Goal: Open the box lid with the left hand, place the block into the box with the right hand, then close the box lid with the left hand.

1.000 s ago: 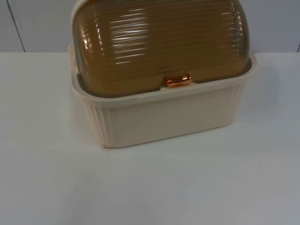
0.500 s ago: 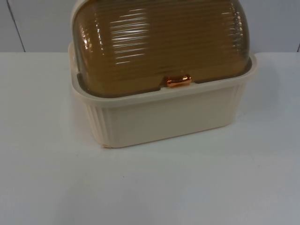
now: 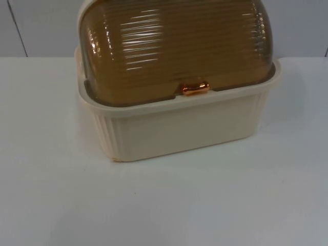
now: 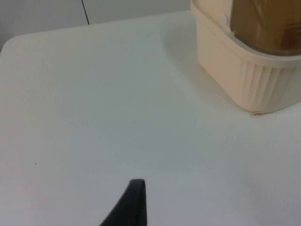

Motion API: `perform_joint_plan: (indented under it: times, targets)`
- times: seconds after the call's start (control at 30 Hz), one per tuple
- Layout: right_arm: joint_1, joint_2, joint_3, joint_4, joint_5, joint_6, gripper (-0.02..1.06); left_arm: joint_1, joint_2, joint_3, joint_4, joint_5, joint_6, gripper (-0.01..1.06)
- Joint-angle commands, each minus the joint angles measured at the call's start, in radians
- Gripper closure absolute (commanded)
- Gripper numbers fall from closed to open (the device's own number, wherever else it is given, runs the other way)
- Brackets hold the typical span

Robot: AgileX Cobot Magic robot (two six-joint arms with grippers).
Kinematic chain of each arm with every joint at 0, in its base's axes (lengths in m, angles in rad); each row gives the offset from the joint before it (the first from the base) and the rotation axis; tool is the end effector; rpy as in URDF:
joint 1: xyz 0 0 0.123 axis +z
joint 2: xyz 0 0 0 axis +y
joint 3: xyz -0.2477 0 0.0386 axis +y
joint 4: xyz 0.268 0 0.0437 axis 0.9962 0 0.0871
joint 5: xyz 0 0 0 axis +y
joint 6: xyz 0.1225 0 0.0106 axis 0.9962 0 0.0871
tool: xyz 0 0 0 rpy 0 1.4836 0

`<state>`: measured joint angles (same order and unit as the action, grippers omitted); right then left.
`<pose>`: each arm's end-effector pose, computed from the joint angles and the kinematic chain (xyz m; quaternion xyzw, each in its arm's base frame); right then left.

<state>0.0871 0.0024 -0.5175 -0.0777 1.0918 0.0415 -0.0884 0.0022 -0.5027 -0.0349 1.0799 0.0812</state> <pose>0.0728 -0.0021 0.2746 -0.0171 0.8566 -0.0056 0.5157 0.0742 -0.0104 0.2709 0.0735 0.8548 -0.0193 0.5134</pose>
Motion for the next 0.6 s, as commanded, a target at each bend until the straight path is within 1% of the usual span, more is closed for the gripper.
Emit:
perform_joint_plan:
  times: [0.0, 0.33, 0.57]
  targets:
    - [0.005, -0.002, 0.003, 0.001, -0.013, 0.002, 0.00, -0.006, -0.002, 0.005, -0.017, -0.004, 0.026, 0.01]
    - [0.005, -0.002, 0.003, 0.001, -0.013, 0.002, 0.00, -0.006, -0.002, 0.005, 0.001, -0.004, 0.023, 0.01]
    - [0.005, -0.002, 0.003, 0.005, -0.013, 0.002, 0.00, -0.006, -0.002, 0.005, -0.026, -0.004, 0.023, 0.01]
